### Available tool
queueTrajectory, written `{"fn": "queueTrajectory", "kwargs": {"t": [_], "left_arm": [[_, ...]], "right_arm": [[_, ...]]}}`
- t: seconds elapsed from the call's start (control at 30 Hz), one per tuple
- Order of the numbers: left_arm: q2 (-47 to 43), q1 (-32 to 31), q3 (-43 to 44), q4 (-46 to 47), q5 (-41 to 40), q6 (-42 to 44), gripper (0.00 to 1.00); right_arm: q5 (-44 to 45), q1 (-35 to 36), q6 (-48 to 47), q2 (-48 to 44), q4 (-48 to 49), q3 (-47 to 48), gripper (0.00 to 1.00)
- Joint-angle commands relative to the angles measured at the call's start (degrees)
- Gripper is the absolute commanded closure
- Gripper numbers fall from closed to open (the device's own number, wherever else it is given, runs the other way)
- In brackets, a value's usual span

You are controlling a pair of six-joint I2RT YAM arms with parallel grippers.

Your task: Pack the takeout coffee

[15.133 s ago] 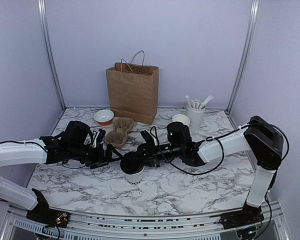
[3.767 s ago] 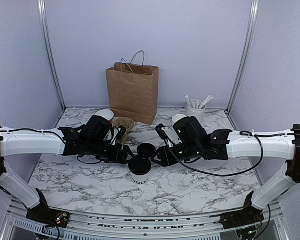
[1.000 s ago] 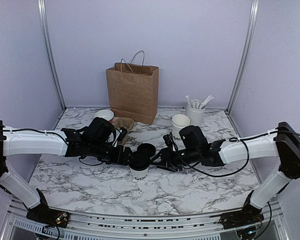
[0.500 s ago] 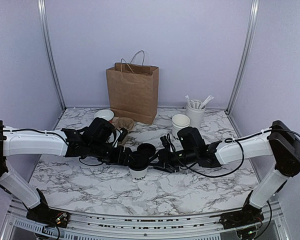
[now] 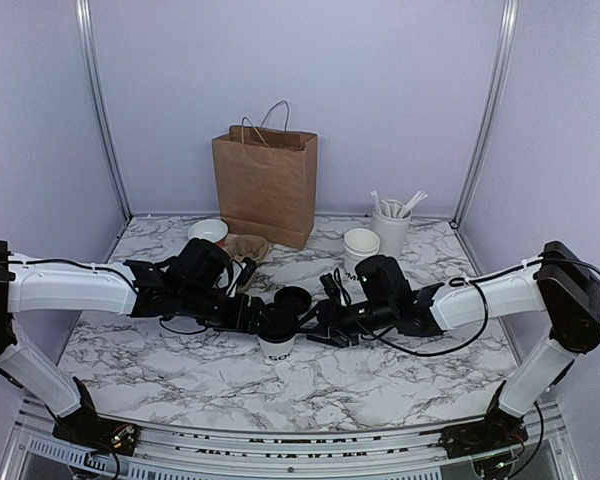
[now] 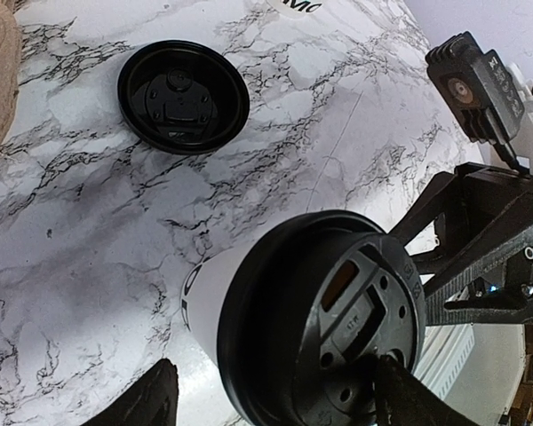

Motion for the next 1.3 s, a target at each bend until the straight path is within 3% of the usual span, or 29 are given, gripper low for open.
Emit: {"fn": "queueTrajectory", "kwargs": {"t": [0.0,0.53,1.27], "left_arm": [[0.6,-0.1,-2.0,-1.6,-0.6,0.0,0.24],[0.5,0.0,-3.1,-0.7,-0.8,-0.2,0.24],[-3.6,0.7,-0.3,-3.3,-1.7,0.9,0.24]], "right_arm": [[2.9,-0.3,-0.6,2.7,-6.2,-2.1,0.51],[5.6,-0.3,-0.8,4.5,-7.1,-2.3,0.52],[6.6,-0.3,-5.2,4.7,-13.4,10.9,0.51]]}}
